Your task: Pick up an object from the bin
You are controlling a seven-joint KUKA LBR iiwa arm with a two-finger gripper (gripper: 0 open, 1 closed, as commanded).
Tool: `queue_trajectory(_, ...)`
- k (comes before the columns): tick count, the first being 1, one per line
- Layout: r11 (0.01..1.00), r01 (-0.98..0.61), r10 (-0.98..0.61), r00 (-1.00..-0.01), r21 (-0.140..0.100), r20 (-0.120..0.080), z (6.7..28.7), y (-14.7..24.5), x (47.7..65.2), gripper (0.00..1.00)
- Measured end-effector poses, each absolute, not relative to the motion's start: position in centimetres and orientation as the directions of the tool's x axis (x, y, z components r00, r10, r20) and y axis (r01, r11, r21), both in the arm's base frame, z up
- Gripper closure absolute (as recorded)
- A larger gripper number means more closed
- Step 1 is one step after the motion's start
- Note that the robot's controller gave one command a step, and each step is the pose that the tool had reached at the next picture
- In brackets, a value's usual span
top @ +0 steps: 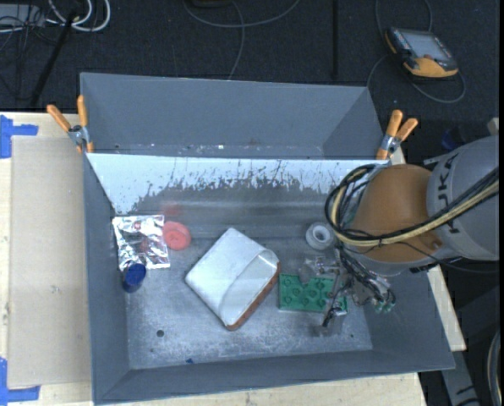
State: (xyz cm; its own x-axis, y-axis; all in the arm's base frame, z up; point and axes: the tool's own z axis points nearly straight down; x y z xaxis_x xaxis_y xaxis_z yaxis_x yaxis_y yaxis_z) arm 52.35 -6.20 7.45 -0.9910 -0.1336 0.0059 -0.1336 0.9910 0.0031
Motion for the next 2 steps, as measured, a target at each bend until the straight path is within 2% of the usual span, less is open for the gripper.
queue_trajectory(1, 0.991, -0.135, -0.135, -0.991, 0.0, -0.001, 7.9, -6.3, 52.6, 1.0)
queue_trajectory(2, 0.994, -0.113, -0.113, -0.994, 0.0, -0.007, 21.8, -2.6, 50.4, 1.0)
